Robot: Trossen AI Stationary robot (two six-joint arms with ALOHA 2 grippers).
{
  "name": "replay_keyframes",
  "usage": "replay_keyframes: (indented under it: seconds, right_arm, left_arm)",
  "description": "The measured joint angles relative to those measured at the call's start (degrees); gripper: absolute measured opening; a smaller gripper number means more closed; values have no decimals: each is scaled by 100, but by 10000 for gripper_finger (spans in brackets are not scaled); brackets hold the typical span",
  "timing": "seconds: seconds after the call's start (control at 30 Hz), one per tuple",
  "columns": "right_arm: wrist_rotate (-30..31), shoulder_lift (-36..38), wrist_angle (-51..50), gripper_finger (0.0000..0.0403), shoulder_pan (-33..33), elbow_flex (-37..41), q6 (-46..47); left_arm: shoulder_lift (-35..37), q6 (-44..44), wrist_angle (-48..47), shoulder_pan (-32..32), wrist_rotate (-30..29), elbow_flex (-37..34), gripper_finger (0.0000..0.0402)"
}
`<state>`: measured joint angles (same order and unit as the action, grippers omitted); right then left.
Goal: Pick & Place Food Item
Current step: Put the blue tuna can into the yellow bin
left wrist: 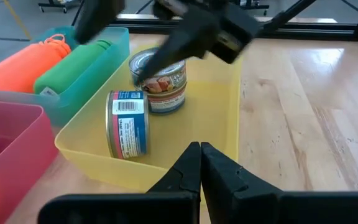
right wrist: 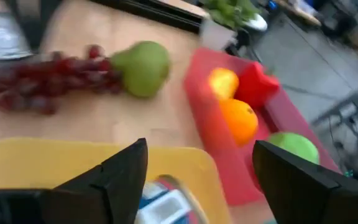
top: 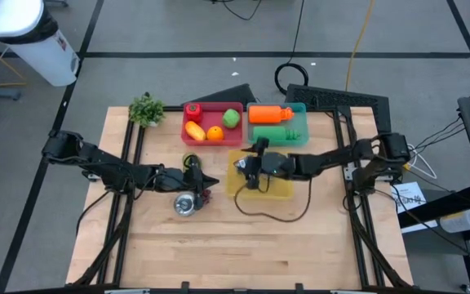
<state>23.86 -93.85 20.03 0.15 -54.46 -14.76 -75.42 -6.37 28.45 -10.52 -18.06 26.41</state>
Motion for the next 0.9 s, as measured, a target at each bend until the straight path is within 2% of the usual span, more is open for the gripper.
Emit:
replay_keyframes:
  seconds: [0.17,0.3,0.4,0.57,0.6,0.73,0.9]
  right_arm:
    - [2,5,-25,242,-475,-62,413]
    - [-179,0,-318,199,-783,-61,781]
    - [-687,-4,-621,145,-920,-58,982]
    - [-759,-48,-591,28,-911,-54,738]
    - [-763,-48,-569,14,-908,-54,579]
    - [-777,-187,-430,15,-921,-57,208]
    - [-1110,-371,-487,3,-923,-58,-82]
  left_arm:
    - [0,-14,-11,0,0,0,10]
    - [0,-13,-11,0,-2,0,10]
    - [0,-13,-13,0,-2,0,10]
    - [0,-10,-12,2,-2,0,10]
    - [0,-9,-11,2,-4,0,10]
    - [0,-9,-11,4,-4,0,10]
    - [0,-9,-18,5,-4,0,10]
